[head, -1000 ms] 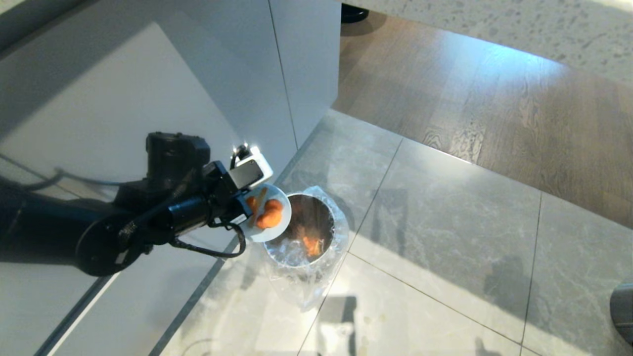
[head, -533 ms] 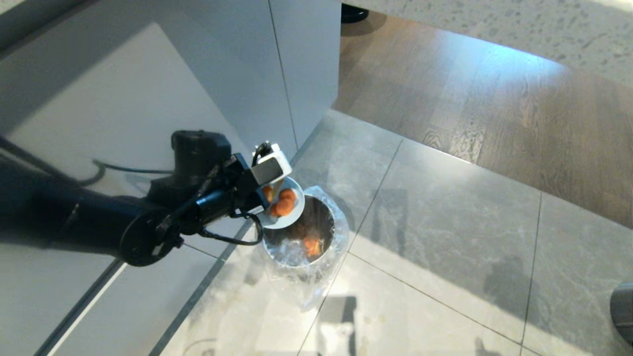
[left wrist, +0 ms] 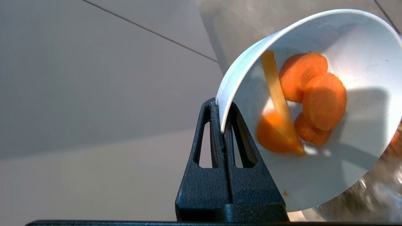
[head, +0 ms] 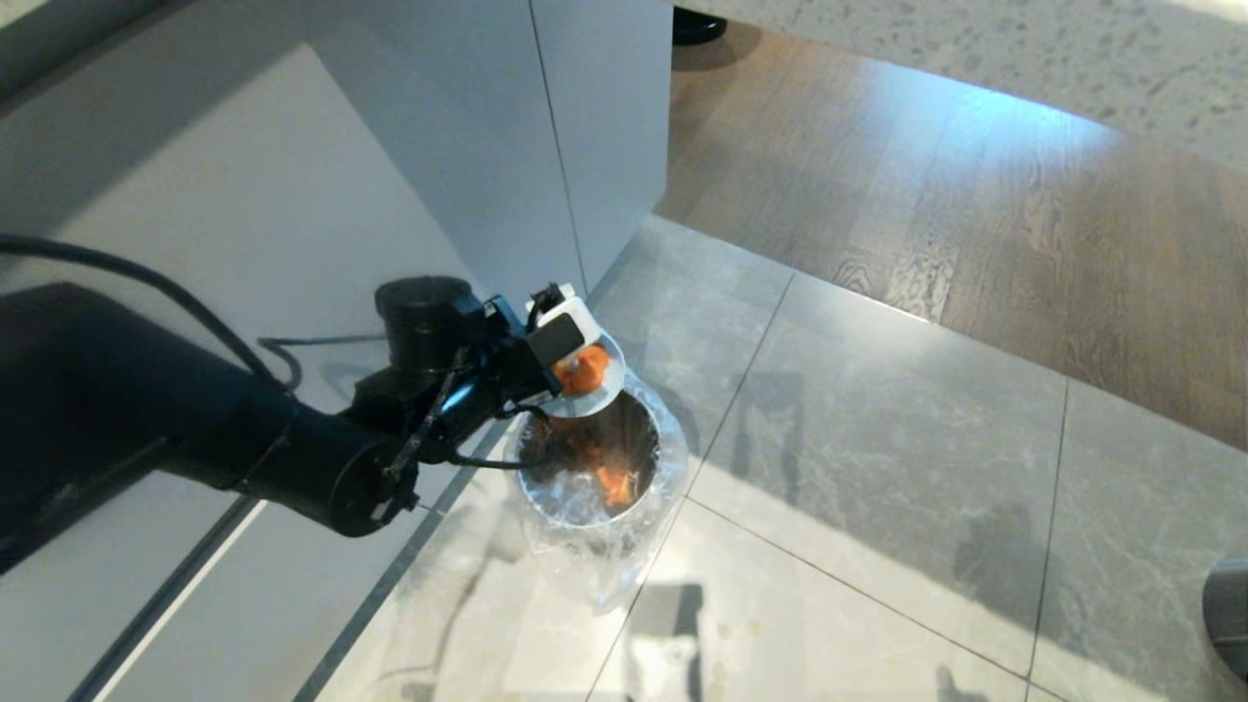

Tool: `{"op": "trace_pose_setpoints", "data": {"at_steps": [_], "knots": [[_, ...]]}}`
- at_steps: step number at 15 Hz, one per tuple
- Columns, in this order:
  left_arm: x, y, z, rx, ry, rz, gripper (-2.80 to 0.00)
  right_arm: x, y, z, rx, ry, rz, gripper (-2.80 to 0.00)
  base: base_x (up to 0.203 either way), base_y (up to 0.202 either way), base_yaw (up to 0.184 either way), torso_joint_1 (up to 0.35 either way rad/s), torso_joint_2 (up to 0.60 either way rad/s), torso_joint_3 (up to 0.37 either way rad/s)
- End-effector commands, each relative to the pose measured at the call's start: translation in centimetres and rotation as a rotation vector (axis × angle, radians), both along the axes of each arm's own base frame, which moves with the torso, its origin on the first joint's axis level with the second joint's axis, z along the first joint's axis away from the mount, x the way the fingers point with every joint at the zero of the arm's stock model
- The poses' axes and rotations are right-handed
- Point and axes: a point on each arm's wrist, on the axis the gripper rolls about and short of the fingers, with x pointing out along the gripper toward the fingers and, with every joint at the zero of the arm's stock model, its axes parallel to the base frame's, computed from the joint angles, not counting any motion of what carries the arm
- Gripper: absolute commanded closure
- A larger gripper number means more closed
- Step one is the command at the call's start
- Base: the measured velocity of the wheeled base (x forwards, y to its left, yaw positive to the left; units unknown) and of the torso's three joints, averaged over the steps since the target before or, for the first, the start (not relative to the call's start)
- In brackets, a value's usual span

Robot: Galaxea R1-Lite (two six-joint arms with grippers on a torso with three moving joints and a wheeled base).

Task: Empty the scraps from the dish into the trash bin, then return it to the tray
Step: Pour the leftover food from the bowl into the trash can

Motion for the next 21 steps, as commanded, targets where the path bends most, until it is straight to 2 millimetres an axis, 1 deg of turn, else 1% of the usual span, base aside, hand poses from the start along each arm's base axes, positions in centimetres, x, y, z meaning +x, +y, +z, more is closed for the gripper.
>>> {"op": "trace_pose_setpoints", "data": {"at_steps": [1,5,7,10,14,16,19,21], "knots": [[0.5,-0.1,-1.1,0.005,-0.004,0.004,0.0,0.0,0.0,0.0,0.0,-0.002,0.0,0.0,0.0,0.0,0.0,0.0,0.0,0.0],[0.2,0.1,-2.0,-0.007,-0.044,0.006,0.0,0.0,0.0,0.0,0.0,-0.001,0.0,0.0,0.0,0.0,0.0,0.0,0.0,0.0],[-0.1,0.3,-1.9,0.01,-0.093,0.008,0.0,0.0,0.0,0.0,0.0,-0.001,0.0,0.0,0.0,0.0,0.0,0.0,0.0,0.0],[-0.5,0.5,-1.9,-0.019,-0.167,0.011,0.0,0.0,0.0,0.0,0.0,-0.001,0.0,0.0,0.0,0.0,0.0,0.0,0.0,0.0],[-0.8,0.6,-1.8,-0.004,-0.223,0.01,0.0,0.0,0.0,0.0,0.0,-0.001,0.001,0.0,0.0,0.0,0.0,0.0,0.0,0.0],[-0.9,0.6,-1.6,0.027,-0.258,0.01,0.0,0.0,0.0,0.0,0.0,-0.001,0.0,0.0,0.0,0.0,0.0,0.0,0.0,0.0],[-1.2,0.7,-1.1,0.156,-0.308,0.015,0.0,0.0,0.0,0.0,0.0,-0.001,0.0,0.0,0.0,0.0,0.0,0.0,0.0,0.0],[-1.2,0.7,-0.9,0.204,-0.327,0.017,0.0,0.0,0.0,0.0,0.0,-0.001,0.0,0.0,0.0,0.0,0.0,0.0,0.0,0.0]]}}
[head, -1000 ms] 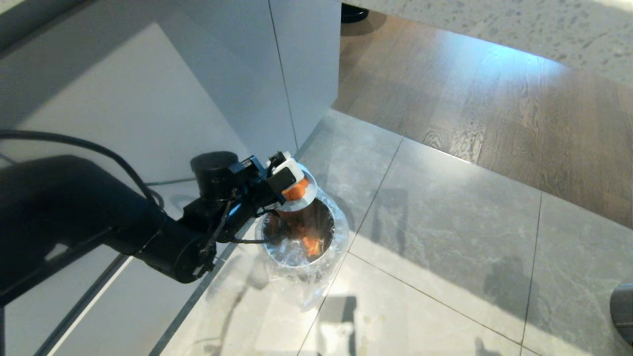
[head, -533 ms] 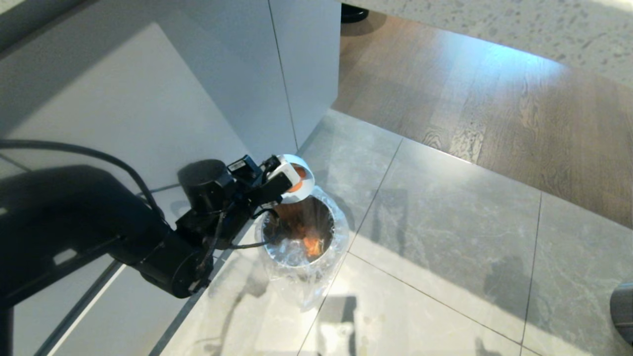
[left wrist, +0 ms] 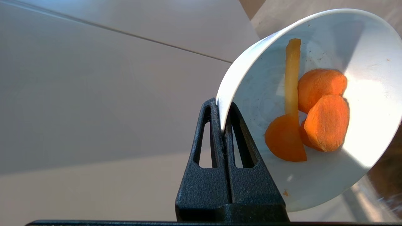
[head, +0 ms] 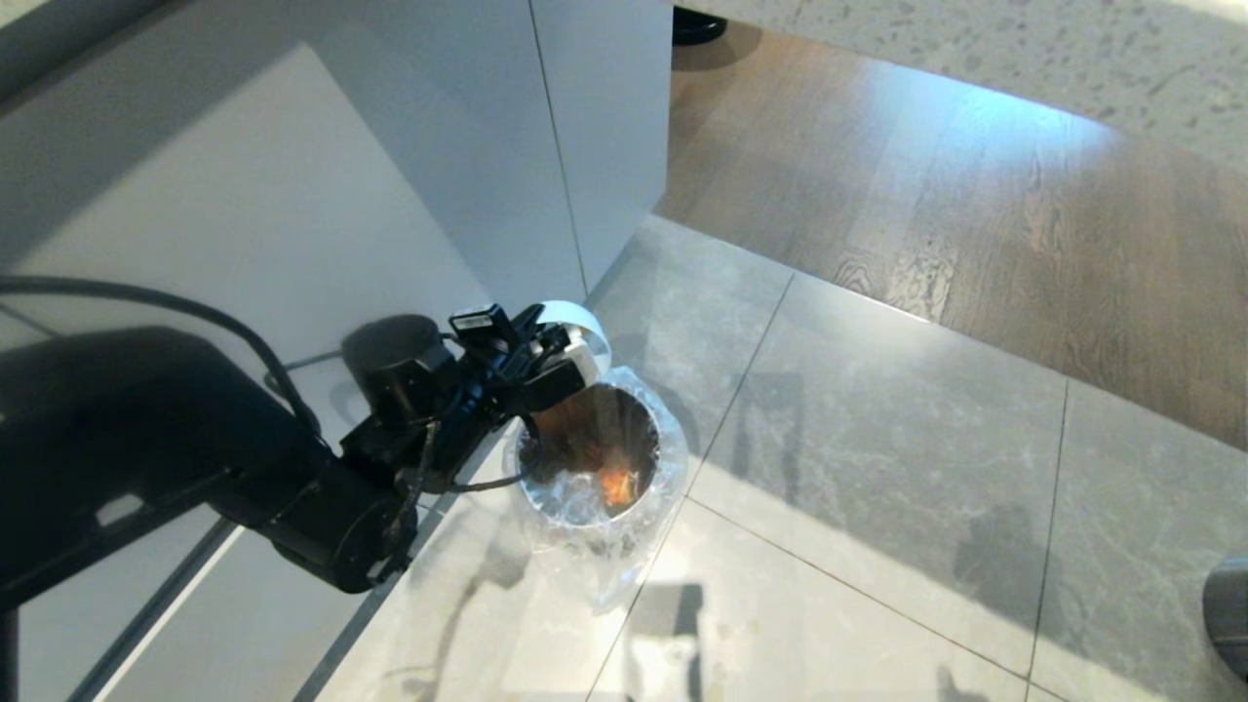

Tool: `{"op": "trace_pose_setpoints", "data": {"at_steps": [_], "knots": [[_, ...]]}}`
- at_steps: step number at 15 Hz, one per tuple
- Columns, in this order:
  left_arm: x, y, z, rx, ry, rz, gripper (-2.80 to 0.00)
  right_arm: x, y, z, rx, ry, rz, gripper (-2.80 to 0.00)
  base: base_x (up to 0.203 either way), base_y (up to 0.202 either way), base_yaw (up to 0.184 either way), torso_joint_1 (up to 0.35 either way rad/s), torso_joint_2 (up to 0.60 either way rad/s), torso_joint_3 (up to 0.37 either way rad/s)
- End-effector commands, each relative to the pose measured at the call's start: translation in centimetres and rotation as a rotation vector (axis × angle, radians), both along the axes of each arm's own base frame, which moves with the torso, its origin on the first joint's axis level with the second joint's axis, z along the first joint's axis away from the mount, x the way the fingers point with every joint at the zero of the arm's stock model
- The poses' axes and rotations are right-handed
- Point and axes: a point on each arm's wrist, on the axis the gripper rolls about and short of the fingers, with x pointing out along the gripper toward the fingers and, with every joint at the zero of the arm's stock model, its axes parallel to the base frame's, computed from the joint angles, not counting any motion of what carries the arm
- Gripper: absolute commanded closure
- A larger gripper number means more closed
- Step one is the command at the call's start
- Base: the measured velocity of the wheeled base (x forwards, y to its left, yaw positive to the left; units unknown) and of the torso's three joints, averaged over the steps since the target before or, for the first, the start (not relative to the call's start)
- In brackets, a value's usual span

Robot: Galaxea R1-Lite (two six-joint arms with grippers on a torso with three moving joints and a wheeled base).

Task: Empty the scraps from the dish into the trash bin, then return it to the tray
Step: Pour the leftover food from the bowl into the trash can

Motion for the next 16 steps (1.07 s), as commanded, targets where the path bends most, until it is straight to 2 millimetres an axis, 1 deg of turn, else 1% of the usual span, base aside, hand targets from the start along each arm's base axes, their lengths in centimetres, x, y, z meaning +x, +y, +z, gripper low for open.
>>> {"op": "trace_pose_setpoints", "data": {"at_steps": [1,6,8,12,14,16], "knots": [[-0.1,0.0,0.5,0.029,-0.03,0.007,0.0,0.0,0.0,0.0,0.0,0.0,0.0,0.0,0.0,0.0,0.0,0.0,0.0,0.0],[0.0,-0.2,0.6,0.169,-0.077,0.028,0.0,0.0,0.0,0.0,0.0,-0.001,0.0,0.0,0.0,0.0,0.0,0.0,0.0,0.0],[0.0,-0.5,0.5,0.21,-0.072,0.025,0.0,0.0,0.0,0.0,0.0,0.0,0.0,0.0,0.0,0.0,0.0,0.0,0.0,0.0],[-0.2,-1.7,0.4,0.259,-0.047,-0.004,0.0,0.0,0.0,0.0,0.0,0.0,0.0,0.0,0.0,0.0,0.0,0.0,0.0,0.0],[-0.1,-2.2,0.9,0.34,-0.096,0.004,0.0,0.0,0.0,0.0,0.0,0.0,0.0,0.0,0.0,0.0,0.0,0.0,0.0,0.0],[-0.1,-2.7,1.3,0.384,-0.128,0.014,0.0,0.0,0.0,0.0,0.0,0.0,0.0,0.0,0.0,0.0,0.0,0.0,0.0,0.0]]}}
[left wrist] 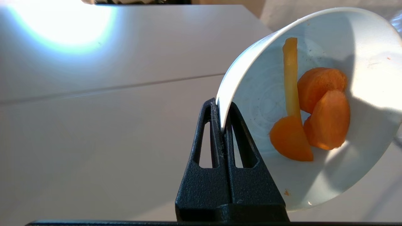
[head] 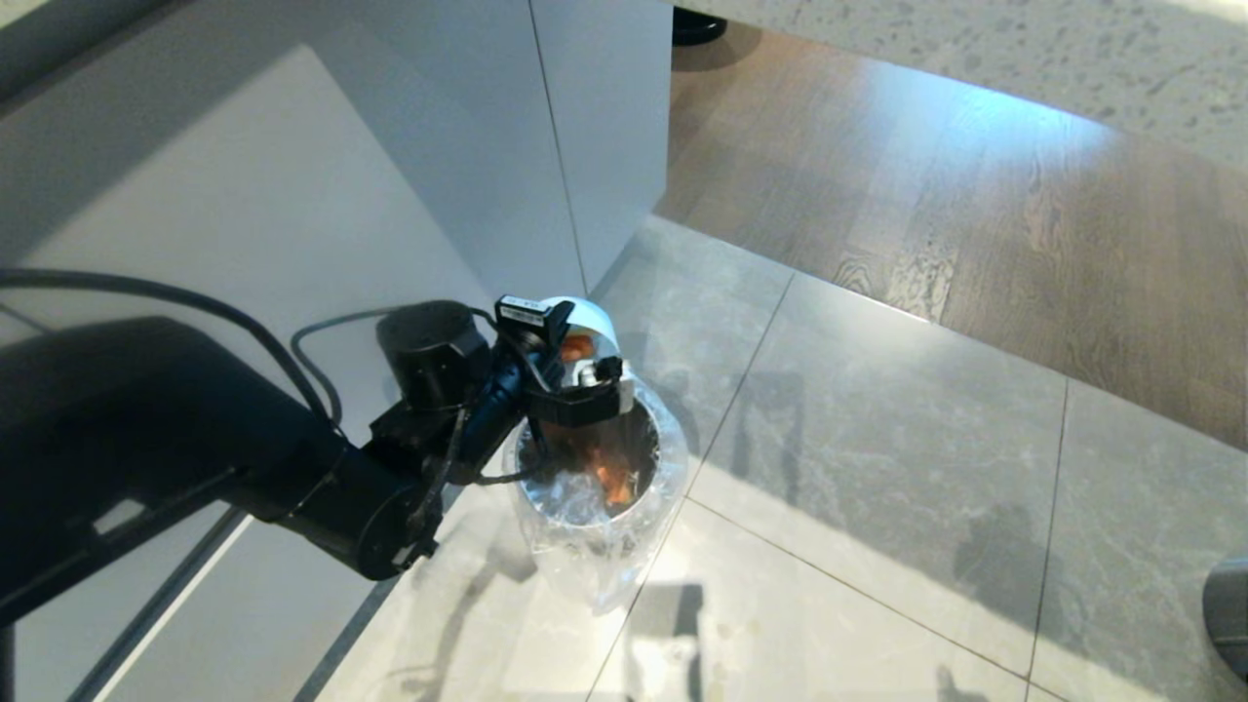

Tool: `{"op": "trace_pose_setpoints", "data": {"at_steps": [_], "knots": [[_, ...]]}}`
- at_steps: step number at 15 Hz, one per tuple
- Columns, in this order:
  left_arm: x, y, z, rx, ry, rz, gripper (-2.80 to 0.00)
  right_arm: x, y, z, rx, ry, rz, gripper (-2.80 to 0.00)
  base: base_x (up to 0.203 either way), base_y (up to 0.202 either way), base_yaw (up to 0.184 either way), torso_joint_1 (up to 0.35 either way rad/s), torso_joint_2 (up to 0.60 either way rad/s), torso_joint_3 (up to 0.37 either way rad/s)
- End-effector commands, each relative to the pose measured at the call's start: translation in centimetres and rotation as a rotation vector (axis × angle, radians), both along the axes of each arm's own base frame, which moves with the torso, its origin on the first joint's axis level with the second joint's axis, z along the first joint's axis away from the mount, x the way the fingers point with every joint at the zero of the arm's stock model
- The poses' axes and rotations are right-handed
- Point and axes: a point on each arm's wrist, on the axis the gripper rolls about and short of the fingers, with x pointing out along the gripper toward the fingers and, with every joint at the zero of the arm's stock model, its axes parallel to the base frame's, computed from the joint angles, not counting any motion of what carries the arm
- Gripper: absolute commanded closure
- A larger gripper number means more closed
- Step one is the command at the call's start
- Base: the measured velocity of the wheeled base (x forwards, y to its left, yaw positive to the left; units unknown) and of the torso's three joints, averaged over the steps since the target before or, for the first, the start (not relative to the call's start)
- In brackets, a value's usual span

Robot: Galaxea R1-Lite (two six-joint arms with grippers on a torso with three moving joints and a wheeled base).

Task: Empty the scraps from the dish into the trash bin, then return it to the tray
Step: Pour the leftover food from the bowl into the trash can

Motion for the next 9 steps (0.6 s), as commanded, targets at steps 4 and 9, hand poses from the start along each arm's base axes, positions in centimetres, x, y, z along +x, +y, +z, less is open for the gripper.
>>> {"op": "trace_pose_setpoints", "data": {"at_steps": [4,9], "knots": [[0.03,-0.14,0.43,0.026,-0.034,0.062,0.0,0.0,0.0,0.01,0.0,-0.001,-0.001,0.0,0.0,0.0,0.0,0.0,0.0,0.0],[-0.25,0.01,1.05,0.009,-0.04,0.134,0.0,0.0,0.0,0.01,0.0,-0.001,-0.001,0.0,0.0,0.0,0.0,0.0,0.0,0.0]]}}
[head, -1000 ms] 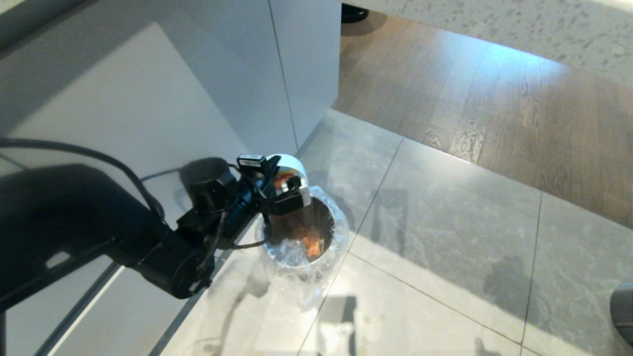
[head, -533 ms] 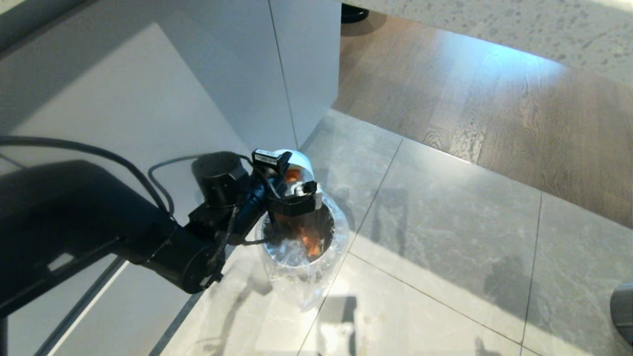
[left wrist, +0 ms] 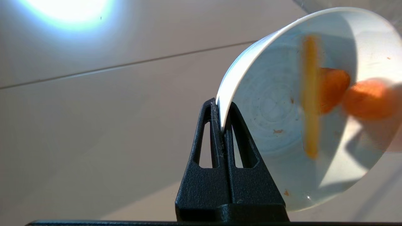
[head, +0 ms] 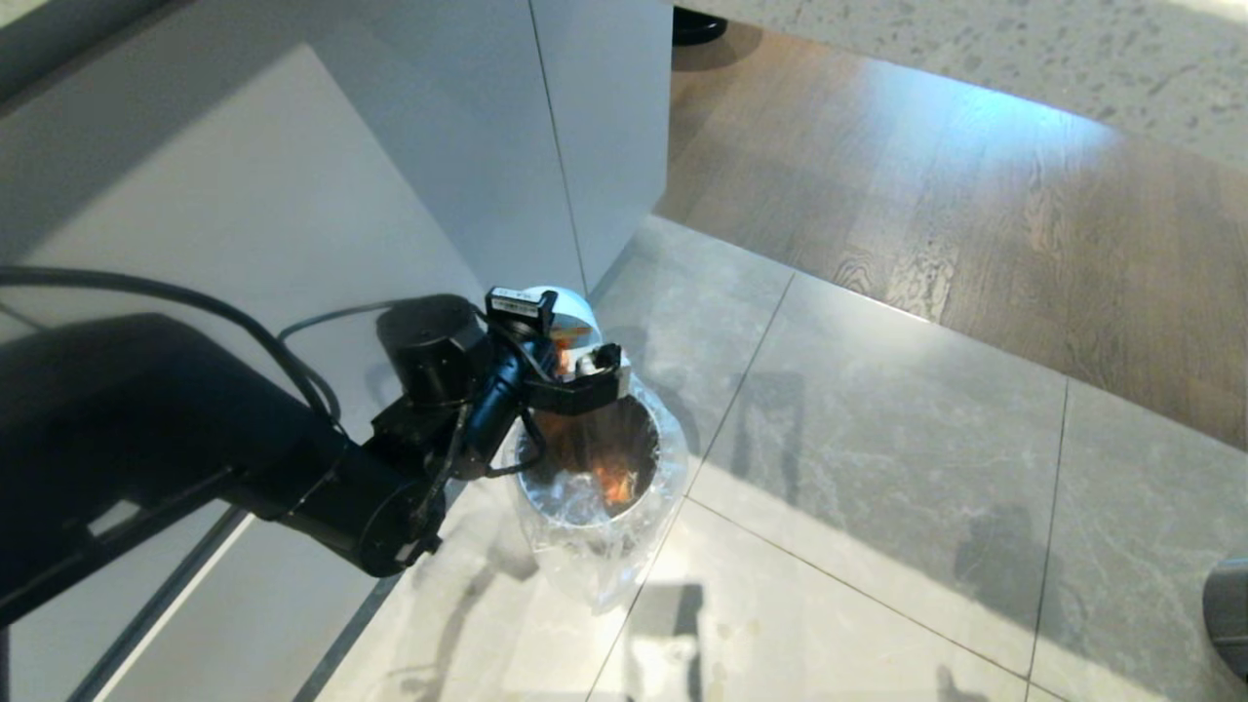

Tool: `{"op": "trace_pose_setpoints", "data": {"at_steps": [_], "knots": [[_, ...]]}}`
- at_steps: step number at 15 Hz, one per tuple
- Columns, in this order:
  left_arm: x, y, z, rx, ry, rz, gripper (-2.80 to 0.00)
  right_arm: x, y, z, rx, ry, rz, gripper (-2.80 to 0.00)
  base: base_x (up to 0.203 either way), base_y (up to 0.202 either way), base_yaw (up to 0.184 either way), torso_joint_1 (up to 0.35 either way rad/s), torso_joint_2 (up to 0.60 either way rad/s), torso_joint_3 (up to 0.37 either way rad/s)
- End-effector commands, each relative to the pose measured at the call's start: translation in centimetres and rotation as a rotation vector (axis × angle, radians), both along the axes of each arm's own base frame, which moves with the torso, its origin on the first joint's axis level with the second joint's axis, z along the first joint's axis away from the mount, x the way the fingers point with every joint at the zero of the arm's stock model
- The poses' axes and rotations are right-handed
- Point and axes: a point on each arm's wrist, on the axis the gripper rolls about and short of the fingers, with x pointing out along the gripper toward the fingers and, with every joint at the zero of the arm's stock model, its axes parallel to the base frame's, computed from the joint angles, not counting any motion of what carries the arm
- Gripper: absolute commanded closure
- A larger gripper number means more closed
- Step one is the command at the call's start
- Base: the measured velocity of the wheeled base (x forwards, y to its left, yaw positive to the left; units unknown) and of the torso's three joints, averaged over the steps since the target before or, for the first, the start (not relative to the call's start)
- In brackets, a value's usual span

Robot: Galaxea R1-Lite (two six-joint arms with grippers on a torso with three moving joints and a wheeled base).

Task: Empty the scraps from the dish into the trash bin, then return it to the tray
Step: Pour the leftover food from the bowl into the trash can

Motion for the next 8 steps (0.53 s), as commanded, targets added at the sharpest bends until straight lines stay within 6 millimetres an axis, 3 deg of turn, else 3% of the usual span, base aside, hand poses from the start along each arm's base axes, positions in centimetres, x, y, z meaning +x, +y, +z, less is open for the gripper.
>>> {"op": "trace_pose_setpoints", "data": {"at_steps": [1,8], "knots": [[-0.4,-0.1,0.8,-0.008,-0.023,0.015,0.0,0.0,0.0,0.0,0.001,-0.001,0.0,0.0,0.0,0.0,0.0,0.0,0.0,0.0],[-2.5,-1.8,2.2,-0.051,-0.046,0.051,0.0,0.0,0.0,0.0,0.001,-0.001,0.0,0.0,0.0,0.0,0.0,0.0,0.0,0.0]]}}
